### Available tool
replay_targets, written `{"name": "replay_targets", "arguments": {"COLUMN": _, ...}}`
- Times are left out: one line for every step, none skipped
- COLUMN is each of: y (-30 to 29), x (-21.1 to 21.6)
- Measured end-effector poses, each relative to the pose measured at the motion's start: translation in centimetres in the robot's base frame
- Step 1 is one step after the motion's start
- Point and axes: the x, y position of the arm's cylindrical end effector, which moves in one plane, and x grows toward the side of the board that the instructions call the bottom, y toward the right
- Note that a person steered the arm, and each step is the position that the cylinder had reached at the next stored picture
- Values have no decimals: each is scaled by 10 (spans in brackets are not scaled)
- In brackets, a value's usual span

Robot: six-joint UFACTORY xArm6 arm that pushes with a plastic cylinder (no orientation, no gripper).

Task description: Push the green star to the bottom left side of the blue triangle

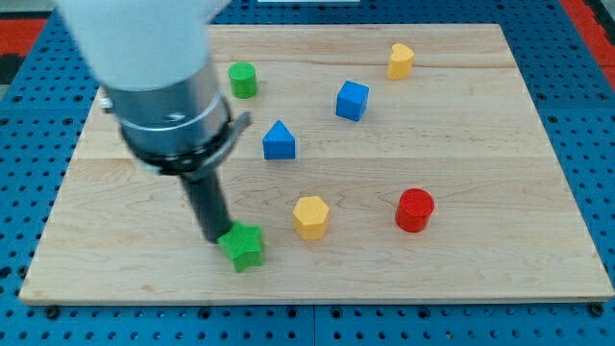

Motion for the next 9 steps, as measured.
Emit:
{"name": "replay_targets", "arguments": {"y": -11, "x": -14}}
{"name": "replay_targets", "arguments": {"y": -10, "x": -2}}
{"name": "replay_targets", "arguments": {"y": -50, "x": 31}}
{"name": "replay_targets", "arguments": {"y": -36, "x": 76}}
{"name": "replay_targets", "arguments": {"y": 25, "x": 41}}
{"name": "replay_targets", "arguments": {"y": -14, "x": 31}}
{"name": "replay_targets", "arguments": {"y": 5, "x": 42}}
{"name": "replay_targets", "arguments": {"y": 63, "x": 9}}
{"name": "replay_targets", "arguments": {"y": 31, "x": -12}}
